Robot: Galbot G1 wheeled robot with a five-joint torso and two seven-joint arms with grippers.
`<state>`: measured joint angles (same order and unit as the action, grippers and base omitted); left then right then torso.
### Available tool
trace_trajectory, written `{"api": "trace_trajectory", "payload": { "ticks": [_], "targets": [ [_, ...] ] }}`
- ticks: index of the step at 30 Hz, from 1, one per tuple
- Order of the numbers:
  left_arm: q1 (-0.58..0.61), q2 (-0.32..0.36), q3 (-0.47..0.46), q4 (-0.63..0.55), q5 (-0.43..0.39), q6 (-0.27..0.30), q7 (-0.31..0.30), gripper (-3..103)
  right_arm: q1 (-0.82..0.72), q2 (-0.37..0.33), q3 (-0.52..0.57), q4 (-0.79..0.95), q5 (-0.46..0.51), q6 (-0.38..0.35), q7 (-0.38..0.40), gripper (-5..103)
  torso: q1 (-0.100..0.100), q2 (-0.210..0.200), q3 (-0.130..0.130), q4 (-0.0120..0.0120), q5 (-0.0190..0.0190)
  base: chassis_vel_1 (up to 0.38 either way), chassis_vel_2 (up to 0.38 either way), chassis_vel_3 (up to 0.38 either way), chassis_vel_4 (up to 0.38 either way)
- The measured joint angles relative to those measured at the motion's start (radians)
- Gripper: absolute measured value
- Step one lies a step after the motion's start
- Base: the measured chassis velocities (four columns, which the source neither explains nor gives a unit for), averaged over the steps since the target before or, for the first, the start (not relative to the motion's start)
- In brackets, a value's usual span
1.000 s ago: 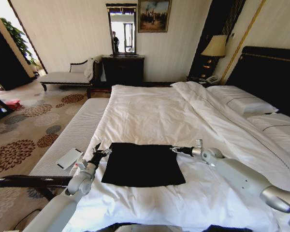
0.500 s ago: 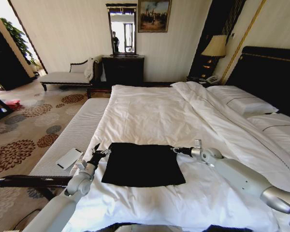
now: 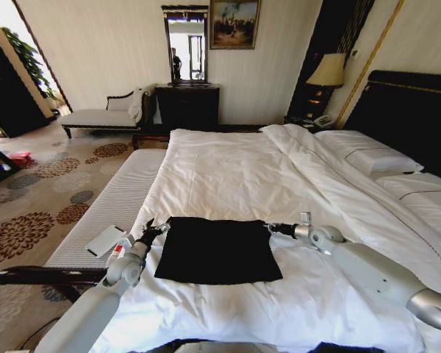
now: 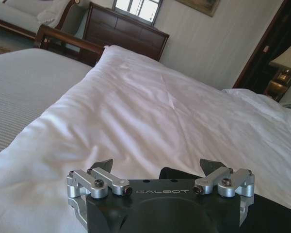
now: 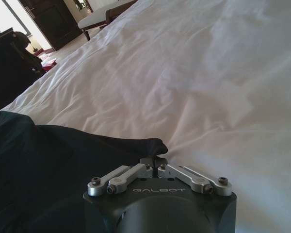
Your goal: Fold the clothes on the bed.
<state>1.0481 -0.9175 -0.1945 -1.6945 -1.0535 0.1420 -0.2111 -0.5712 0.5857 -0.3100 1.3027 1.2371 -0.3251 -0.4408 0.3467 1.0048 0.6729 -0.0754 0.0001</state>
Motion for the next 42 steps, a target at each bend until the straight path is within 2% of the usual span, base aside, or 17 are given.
{"api": "trace_trajectory", "payload": {
  "ticks": [10,12,13,15,17,18,20,21,22,24,28,30,33,36,38,42],
  "targets": [
    [-0.127,-0.010,0.113,0.088,-0.055,0.045,0.009,101,-0.026,-0.025,0.034,0.020,0.001,0.001,0.007,0,0.000,0.000,0.000,0.0000,-0.0001,0.000,0.000,0.000,0.000],
    [-0.140,-0.012,0.126,0.098,-0.058,0.048,0.013,97,-0.029,-0.027,0.037,0.023,0.001,0.001,0.009,0,0.000,0.000,0.000,0.0001,0.0000,0.000,0.000,0.000,0.000],
    [-0.152,-0.015,0.139,0.109,-0.058,0.051,0.017,92,-0.033,-0.027,0.040,0.025,0.001,0.001,0.011,0,0.000,0.000,0.000,0.0001,0.0001,0.000,0.000,0.000,0.000],
    [-0.164,-0.021,0.153,0.121,-0.056,0.052,0.023,89,-0.036,-0.028,0.043,0.027,0.002,0.001,0.012,0,0.000,0.000,0.000,0.0002,0.0000,0.000,0.000,0.000,0.000],
    [-0.184,-0.031,0.174,0.141,-0.049,0.052,0.030,78,-0.041,-0.028,0.046,0.030,0.002,0.001,0.017,0,0.000,0.000,0.000,0.0001,0.0000,0.000,0.000,0.000,0.000],
    [-0.184,-0.031,0.174,0.141,-0.049,0.052,0.030,78,-0.041,-0.028,0.046,0.030,0.002,0.001,0.017,0,0.000,0.000,0.000,0.0001,0.0000,0.000,0.000,0.000,0.000],
    [-0.199,-0.040,0.193,0.155,-0.043,0.052,0.040,68,-0.045,-0.028,0.047,0.034,0.002,0.001,0.019,0,0.000,0.000,0.000,0.0001,0.0000,0.000,0.000,0.000,0.000],
    [-0.205,-0.043,0.200,0.162,-0.038,0.051,0.045,68,-0.047,-0.028,0.049,0.036,0.002,0.001,0.021,0,0.000,0.000,0.000,0.0000,0.0000,0.000,0.000,0.000,0.000],
    [-0.210,-0.049,0.207,0.169,-0.032,0.049,0.051,57,-0.050,-0.029,0.051,0.039,0.002,0.001,0.023,0,0.000,0.000,0.000,0.0000,-0.0001,0.000,0.000,0.000,0.000],
    [-0.212,-0.051,0.209,0.171,-0.031,0.049,0.053,57,-0.051,-0.030,0.052,0.041,0.002,0.001,0.025,0,0.000,0.000,0.000,0.0000,-0.0001,0.000,0.000,0.000,0.000],
    [-0.206,-0.051,0.209,0.169,-0.031,0.042,0.055,34,-0.059,-0.033,0.061,0.046,0.002,0.001,0.030,0,0.000,0.000,0.000,0.0001,-0.0001,0.000,0.000,0.000,0.000],
    [-0.203,-0.050,0.207,0.168,-0.032,0.040,0.055,34,-0.061,-0.033,0.064,0.047,0.002,0.001,0.030,0,0.000,0.000,0.000,0.0000,-0.0001,0.000,0.000,0.000,0.000],
    [-0.191,-0.042,0.200,0.161,-0.032,0.032,0.053,19,-0.069,-0.036,0.073,0.053,0.002,0.001,0.033,0,0.000,0.000,0.000,0.0001,0.0000,0.000,0.000,0.000,0.000],
    [-0.186,-0.039,0.195,0.156,-0.032,0.028,0.052,14,-0.072,-0.038,0.077,0.056,0.002,0.001,0.034,0,0.000,0.000,0.000,0.0001,-0.0001,0.000,0.000,0.000,0.000],
    [-0.179,-0.034,0.177,0.141,-0.032,0.023,0.048,3,-0.076,-0.043,0.088,0.063,0.003,0.002,0.037,0,0.000,0.000,0.000,0.0002,-0.0002,0.000,0.000,0.000,0.000],
    [-0.198,-0.021,0.168,0.129,-0.038,0.018,0.048,1,-0.076,-0.048,0.103,0.067,0.008,0.008,0.041,0,0.000,0.000,0.000,0.0000,-0.0001,0.000,0.000,0.000,0.000]
  ]
}}
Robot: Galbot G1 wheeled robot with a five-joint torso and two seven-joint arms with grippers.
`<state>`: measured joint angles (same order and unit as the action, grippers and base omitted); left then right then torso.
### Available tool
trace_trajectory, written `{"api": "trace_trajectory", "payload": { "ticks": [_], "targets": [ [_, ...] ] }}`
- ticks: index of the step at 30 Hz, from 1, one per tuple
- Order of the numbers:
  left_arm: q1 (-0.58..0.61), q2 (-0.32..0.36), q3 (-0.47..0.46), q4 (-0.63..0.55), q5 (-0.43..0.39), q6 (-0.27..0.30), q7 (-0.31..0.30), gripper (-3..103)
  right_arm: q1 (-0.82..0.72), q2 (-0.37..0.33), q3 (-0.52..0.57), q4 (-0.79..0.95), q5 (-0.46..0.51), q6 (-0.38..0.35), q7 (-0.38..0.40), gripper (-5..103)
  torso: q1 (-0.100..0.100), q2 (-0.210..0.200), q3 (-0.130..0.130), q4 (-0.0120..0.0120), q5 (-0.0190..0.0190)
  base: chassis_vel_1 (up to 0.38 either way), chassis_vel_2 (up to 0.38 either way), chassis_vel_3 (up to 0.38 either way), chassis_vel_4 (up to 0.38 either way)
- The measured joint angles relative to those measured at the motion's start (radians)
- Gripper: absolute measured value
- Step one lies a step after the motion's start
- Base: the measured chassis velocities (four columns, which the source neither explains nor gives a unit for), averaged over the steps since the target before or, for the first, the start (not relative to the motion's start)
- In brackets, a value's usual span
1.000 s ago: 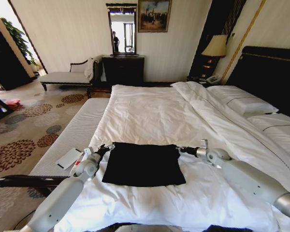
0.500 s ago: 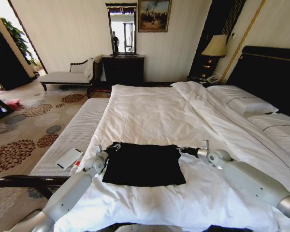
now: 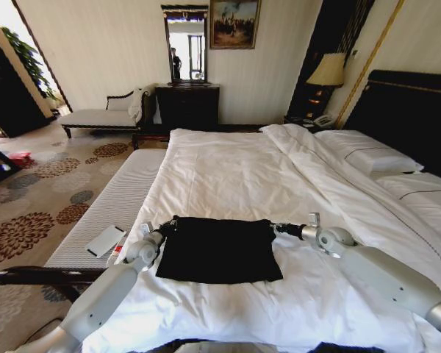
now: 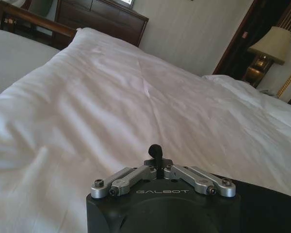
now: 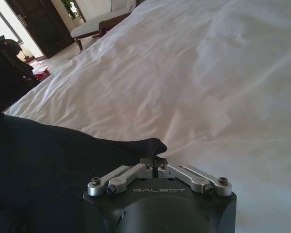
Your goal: Fold the clothes on the bed.
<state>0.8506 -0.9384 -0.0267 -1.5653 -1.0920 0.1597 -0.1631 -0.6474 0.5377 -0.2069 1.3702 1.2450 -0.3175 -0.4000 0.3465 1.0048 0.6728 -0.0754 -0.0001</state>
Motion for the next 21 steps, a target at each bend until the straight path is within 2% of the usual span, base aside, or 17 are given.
{"api": "trace_trajectory", "payload": {
  "ticks": [8,13,16,18,21],
  "targets": [
    [-0.045,0.021,-0.007,-0.018,-0.014,-0.010,-0.002,1,0.008,0.000,0.040,0.018,0.016,0.012,0.011,0,0.000,0.000,0.000,0.0001,0.0001,0.000,0.000,0.000,0.000],
    [-0.046,0.054,-0.029,-0.084,-0.019,-0.028,0.005,1,-0.006,-0.007,0.130,0.070,-0.014,0.027,0.008,0,0.000,0.000,0.000,0.0002,0.0001,0.000,0.000,0.000,0.000],
    [-0.034,0.085,-0.056,-0.162,-0.027,-0.041,0.007,1,-0.037,-0.031,0.222,0.133,-0.014,0.031,0.007,0,0.000,0.000,0.000,0.0001,0.0002,0.000,0.000,0.000,0.000],
    [-0.031,0.092,-0.062,-0.177,-0.029,-0.042,0.006,1,-0.044,-0.038,0.238,0.147,-0.012,0.032,0.007,0,0.000,0.000,0.000,0.0002,0.0001,0.000,0.000,0.000,0.000],
    [-0.005,0.142,-0.097,-0.284,-0.041,-0.050,-0.011,1,-0.084,-0.088,0.312,0.242,0.016,0.038,0.008,0,0.000,0.000,0.000,-0.0002,0.0001,0.000,0.000,0.000,0.000]
  ]
}}
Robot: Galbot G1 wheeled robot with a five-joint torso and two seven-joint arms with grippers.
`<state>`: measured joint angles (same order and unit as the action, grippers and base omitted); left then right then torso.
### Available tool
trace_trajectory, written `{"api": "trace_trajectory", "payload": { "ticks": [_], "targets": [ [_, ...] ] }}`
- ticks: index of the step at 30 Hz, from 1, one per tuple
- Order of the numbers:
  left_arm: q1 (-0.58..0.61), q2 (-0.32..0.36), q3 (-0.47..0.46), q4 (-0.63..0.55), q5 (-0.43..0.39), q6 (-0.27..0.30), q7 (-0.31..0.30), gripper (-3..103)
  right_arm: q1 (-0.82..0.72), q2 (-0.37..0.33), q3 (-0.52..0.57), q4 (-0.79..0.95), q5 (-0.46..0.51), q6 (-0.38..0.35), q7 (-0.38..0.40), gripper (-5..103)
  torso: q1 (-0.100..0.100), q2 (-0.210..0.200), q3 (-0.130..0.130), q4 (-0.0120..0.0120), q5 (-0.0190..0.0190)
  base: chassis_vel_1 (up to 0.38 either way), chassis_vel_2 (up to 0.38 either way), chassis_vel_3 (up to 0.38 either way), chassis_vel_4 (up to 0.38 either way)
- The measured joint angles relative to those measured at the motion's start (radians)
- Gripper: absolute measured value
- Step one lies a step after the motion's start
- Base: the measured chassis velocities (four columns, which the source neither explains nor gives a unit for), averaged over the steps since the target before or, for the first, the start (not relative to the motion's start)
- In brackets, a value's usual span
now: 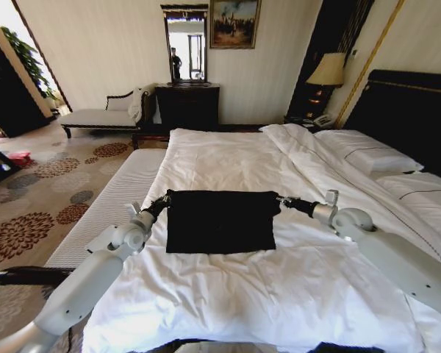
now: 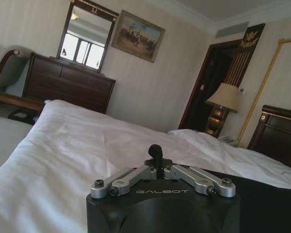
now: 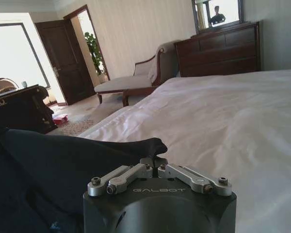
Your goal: Fold the clothes on the bed.
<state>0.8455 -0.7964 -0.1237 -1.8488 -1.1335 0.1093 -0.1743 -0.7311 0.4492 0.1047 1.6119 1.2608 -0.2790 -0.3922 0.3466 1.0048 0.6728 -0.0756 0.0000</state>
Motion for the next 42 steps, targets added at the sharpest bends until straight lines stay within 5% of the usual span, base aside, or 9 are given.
{"api": "trace_trajectory", "payload": {
  "ticks": [12,18,24,27,35,37,42],
  "targets": [
    [0.191,0.113,-0.198,-0.273,-0.021,-0.015,-0.043,1,-0.244,-0.131,0.312,0.251,0.089,0.006,0.022,0,0.000,0.000,0.000,-0.0003,0.0001,0.000,0.000,0.000,0.000],
    [0.543,0.115,-0.506,-0.523,-0.033,-0.007,-0.062,1,-0.258,-0.188,0.352,0.378,0.163,0.002,0.061,0,0.000,0.000,0.000,0.0007,-0.0003,0.000,0.000,0.000,0.000],
    [0.750,0.047,-0.680,-0.611,-0.036,0.000,-0.060,1,-0.249,-0.199,0.326,0.438,0.175,-0.006,0.084,0,0.000,0.000,0.000,0.0010,-0.0002,0.000,0.000,0.000,0.000],
    [0.726,0.045,-0.653,-0.583,-0.045,0.000,-0.070,1,-0.229,-0.190,0.295,0.403,0.174,-0.007,0.099,0,0.000,0.000,0.000,0.0009,0.0000,0.000,0.000,0.000,0.000],
    [0.432,0.084,-0.427,-0.351,-0.098,0.015,-0.092,1,-0.189,-0.146,0.221,0.242,0.151,-0.009,0.109,0,0.000,0.000,0.000,-0.0006,0.0001,0.000,0.000,0.000,0.000],
    [0.266,0.077,-0.292,-0.194,-0.098,0.027,-0.066,1,-0.176,-0.095,0.181,0.165,0.133,-0.013,0.116,0,0.000,0.000,0.000,0.0010,0.0005,0.000,0.000,0.000,0.000],
    [0.031,0.032,-0.064,0.008,-0.063,0.031,-0.040,1,-0.074,0.001,0.030,0.029,0.097,-0.010,0.132,0,0.000,0.000,0.000,-0.0005,0.0005,0.000,0.000,0.000,0.000]
  ]
}}
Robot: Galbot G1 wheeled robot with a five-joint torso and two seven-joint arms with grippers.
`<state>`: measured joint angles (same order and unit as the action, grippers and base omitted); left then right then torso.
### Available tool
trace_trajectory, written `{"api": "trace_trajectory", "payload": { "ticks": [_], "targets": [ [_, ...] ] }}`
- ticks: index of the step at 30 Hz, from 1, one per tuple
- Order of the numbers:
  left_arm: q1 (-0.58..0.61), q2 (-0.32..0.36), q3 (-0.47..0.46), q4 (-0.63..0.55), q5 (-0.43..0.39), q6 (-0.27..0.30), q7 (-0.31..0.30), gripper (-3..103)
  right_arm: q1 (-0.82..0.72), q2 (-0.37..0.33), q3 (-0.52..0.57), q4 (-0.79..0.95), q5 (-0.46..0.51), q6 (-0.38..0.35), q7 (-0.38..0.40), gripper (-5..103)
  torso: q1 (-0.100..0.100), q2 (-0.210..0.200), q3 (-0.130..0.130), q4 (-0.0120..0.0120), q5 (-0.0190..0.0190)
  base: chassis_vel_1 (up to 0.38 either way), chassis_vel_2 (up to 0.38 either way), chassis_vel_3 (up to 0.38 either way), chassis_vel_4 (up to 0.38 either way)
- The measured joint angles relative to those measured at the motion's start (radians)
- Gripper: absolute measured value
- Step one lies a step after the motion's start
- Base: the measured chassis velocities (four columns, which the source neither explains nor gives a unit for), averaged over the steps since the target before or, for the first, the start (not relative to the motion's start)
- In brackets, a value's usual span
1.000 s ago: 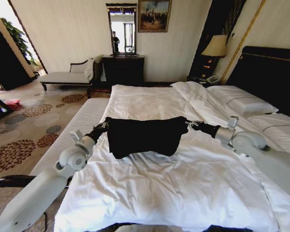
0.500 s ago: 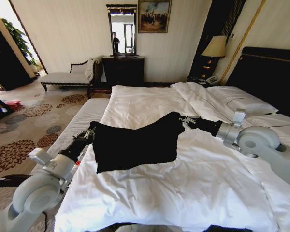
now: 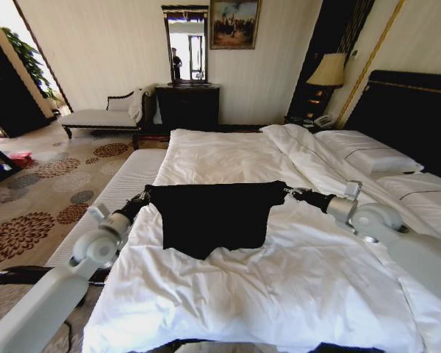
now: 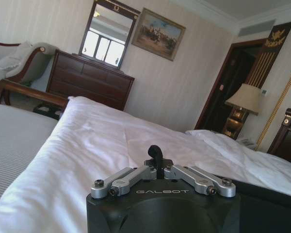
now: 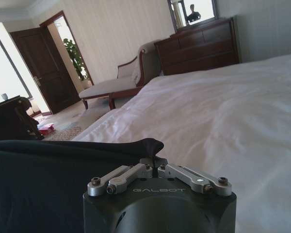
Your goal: Fold the clothes on the bed.
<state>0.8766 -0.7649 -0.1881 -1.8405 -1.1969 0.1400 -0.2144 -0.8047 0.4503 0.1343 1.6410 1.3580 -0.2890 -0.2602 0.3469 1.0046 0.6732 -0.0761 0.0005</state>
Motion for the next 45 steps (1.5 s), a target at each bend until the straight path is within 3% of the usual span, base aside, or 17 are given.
{"api": "trace_trajectory", "payload": {
  "ticks": [1,4,8,11,15,19,26,33,45],
  "targets": [
    [0.000,0.000,0.000,0.000,0.000,0.000,0.000,1,0.000,0.000,0.000,0.000,0.000,0.000,0.000,0,0.000,0.000,0.000,0.0000,0.0000,0.000,0.000,0.000,0.000],
    [-0.169,-0.068,0.151,0.149,0.026,-0.008,0.012,1,0.173,0.080,-0.167,-0.101,-0.013,0.014,0.013,0,0.000,0.000,0.000,0.0011,-0.0007,0.000,0.000,0.000,0.000],
    [-0.247,-0.118,0.217,0.254,0.054,-0.025,0.033,1,0.256,0.134,-0.265,-0.175,-0.022,0.026,0.022,0,0.000,0.000,0.000,0.0010,-0.0006,0.000,0.000,0.000,0.000],
    [-0.279,-0.143,0.238,0.334,0.083,-0.049,0.065,1,0.297,0.173,-0.312,-0.251,-0.035,0.047,0.022,0,0.000,0.000,0.000,0.0011,-0.0005,0.000,0.000,0.000,0.000],
    [-0.280,-0.148,0.234,0.356,0.098,-0.070,0.083,1,0.304,0.181,-0.319,-0.281,-0.044,0.068,0.017,0,0.000,0.000,0.000,0.0007,-0.0004,0.000,0.000,0.000,0.000],
    [-0.229,-0.129,0.206,0.315,0.112,-0.092,0.096,1,0.257,0.163,-0.272,-0.245,-0.066,0.087,0.001,0,0.000,0.000,0.000,0.0006,-0.0004,0.000,0.000,0.000,0.000],
    [-0.018,-0.107,0.126,0.181,0.187,-0.131,0.101,1,0.072,0.156,-0.134,-0.156,-0.262,0.175,-0.050,0,-0.001,0.000,-0.001,0.0008,-0.0010,0.000,0.000,0.000,0.000],
    [0.123,-0.107,0.084,0.126,0.268,-0.176,0.113,1,-0.058,0.174,-0.059,-0.152,-0.371,0.225,-0.100,0,0.000,0.000,-0.001,0.0009,-0.0002,0.000,0.000,0.000,0.000],
    [0.225,-0.105,0.056,0.076,0.329,-0.208,0.114,1,-0.218,0.208,0.048,-0.128,-0.475,0.288,-0.137,0,0.000,0.000,0.000,0.0007,-0.0006,0.000,0.000,0.000,0.000]
  ]
}}
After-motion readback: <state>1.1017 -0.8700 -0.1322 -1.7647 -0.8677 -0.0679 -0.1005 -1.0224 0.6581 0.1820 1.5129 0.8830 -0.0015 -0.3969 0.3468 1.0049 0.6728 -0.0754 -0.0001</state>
